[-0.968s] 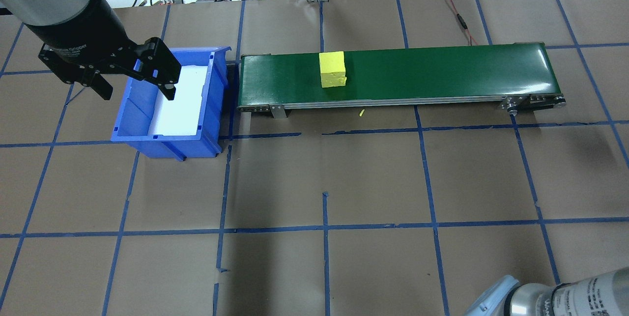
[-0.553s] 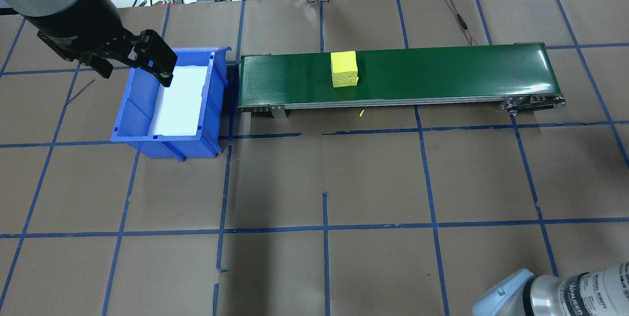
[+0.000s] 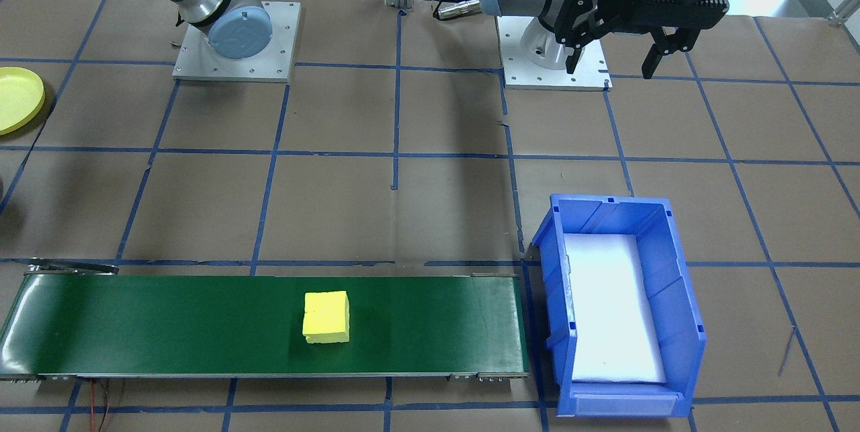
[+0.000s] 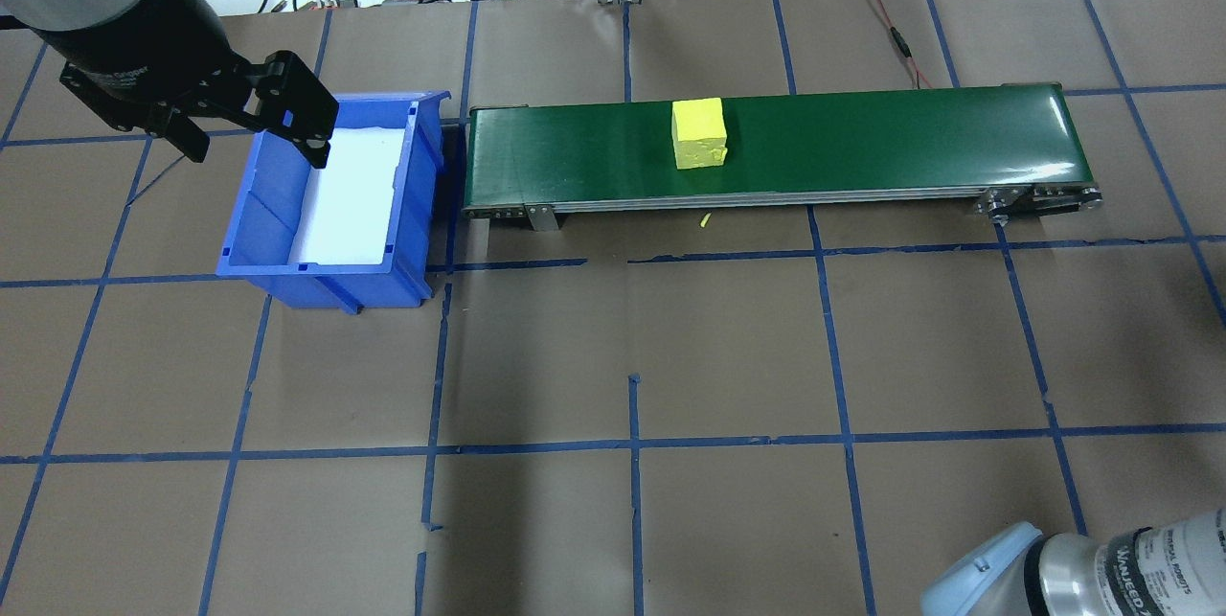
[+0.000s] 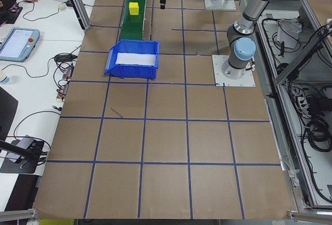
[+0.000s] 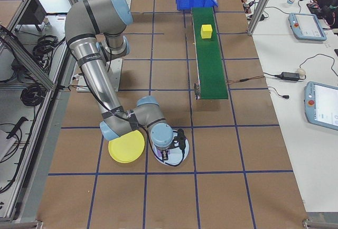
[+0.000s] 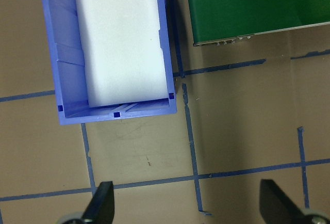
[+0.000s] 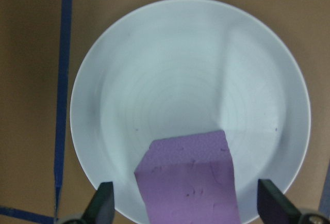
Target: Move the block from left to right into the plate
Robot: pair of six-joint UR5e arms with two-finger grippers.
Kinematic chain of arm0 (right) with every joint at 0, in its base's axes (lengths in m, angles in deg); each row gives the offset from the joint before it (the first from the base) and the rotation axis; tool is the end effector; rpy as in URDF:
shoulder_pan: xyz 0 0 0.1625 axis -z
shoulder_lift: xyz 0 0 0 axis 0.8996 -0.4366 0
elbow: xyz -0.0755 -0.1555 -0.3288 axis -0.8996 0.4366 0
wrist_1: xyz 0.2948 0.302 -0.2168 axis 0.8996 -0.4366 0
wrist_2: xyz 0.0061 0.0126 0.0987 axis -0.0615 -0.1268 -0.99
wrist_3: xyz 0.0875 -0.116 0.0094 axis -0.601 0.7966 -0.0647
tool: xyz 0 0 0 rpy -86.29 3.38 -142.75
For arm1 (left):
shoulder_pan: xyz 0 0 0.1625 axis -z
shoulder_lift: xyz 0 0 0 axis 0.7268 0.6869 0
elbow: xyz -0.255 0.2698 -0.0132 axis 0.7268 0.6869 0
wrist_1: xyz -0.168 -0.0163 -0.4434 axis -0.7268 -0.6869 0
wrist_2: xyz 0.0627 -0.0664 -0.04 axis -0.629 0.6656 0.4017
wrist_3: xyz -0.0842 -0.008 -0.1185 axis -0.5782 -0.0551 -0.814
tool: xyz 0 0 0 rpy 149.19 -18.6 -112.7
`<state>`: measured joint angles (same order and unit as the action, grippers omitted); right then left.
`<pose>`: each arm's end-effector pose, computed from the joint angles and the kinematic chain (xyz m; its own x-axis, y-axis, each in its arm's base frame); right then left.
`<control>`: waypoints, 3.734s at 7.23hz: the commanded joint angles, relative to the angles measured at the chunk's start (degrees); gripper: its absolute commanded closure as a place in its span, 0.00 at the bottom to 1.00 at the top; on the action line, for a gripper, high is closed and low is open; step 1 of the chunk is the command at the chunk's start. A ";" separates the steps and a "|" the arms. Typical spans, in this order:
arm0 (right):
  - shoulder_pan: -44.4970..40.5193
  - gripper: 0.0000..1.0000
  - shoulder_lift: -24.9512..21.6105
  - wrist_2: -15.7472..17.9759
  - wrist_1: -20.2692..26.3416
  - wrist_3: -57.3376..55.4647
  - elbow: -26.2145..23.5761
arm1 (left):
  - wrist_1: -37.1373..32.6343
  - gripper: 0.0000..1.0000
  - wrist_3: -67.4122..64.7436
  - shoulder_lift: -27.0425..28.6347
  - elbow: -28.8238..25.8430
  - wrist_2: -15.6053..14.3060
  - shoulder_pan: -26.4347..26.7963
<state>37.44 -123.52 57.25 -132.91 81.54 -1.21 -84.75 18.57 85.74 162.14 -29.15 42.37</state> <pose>-0.5220 -0.4268 0.1100 -0.9816 -0.1293 -0.1406 -0.1233 0.9911 -0.0509 -0.1194 -0.5200 0.4640 -0.9962 0.0784 -0.0390 0.0807 0.9949 -0.0607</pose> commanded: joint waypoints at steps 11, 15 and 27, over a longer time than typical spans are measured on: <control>-48.11 0.00 -10.03 -20.55 2.55 -42.29 -2.75 | -1.83 0.00 -7.48 -0.03 1.17 0.13 -1.61; -50.58 0.01 -5.72 -21.62 -9.51 -41.94 -6.00 | 1.15 0.00 -7.92 1.02 3.46 0.21 -1.36; -20.25 0.72 -12.39 -5.99 5.06 -26.58 -5.56 | 2.73 0.59 -3.53 1.29 3.29 -1.28 -0.65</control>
<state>8.49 -133.94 50.25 -131.80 45.14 -6.63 -82.11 15.09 87.07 165.47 -30.27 41.70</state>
